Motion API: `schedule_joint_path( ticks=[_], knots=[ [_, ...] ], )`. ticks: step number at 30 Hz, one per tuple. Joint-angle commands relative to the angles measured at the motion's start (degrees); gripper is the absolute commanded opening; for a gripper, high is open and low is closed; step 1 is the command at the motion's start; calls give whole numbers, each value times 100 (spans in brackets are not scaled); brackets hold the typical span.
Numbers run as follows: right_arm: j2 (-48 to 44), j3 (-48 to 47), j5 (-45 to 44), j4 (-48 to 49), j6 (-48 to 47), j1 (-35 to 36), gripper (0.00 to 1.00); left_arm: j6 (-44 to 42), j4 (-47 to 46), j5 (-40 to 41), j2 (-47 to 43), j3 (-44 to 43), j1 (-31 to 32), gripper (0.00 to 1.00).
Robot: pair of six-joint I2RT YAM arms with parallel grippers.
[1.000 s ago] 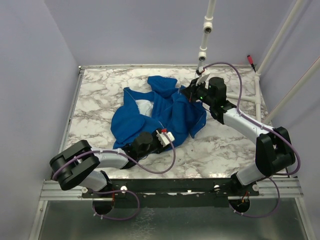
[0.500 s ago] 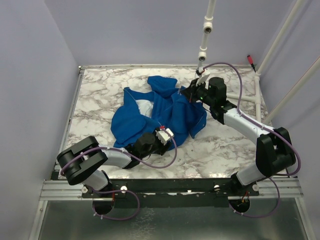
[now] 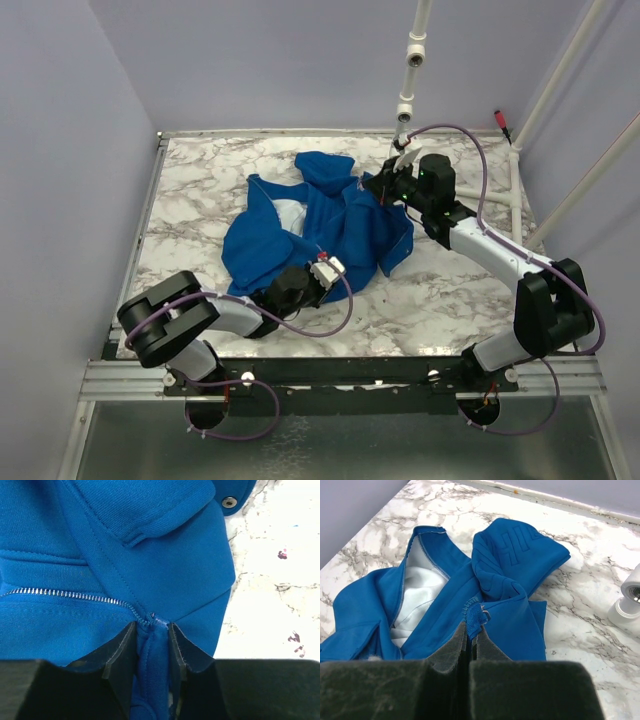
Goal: Zip up the jacket
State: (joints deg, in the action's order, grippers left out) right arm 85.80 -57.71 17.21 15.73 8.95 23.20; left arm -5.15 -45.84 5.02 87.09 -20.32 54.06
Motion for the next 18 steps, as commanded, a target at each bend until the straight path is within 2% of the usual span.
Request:
schedule_joint_path(
  ticks=[1, 4, 6, 8, 14, 18],
  knots=[
    [-209, -81, 6, -75, -107, 20, 1, -125, -188, -470, -441, 320, -36, 31],
    [-180, -106, 11, -80, -113, 22, 1, -190, -225, -1112, -778, 442, -110, 34],
    [-163, -86, 44, -40, -90, 19, 1, -219, -221, -1476, -895, 514, -168, 47],
    [-160, -54, 89, 26, -37, 19, 1, -104, -202, -1593, -945, 568, -234, 53],
    [-171, -37, 146, 56, 33, 26, 1, 875, -188, -1541, -910, 472, -787, 55],
    [-144, -71, 159, 81, 45, 26, 1, 945, -187, -1626, -809, 409, -857, 54]
  ],
)
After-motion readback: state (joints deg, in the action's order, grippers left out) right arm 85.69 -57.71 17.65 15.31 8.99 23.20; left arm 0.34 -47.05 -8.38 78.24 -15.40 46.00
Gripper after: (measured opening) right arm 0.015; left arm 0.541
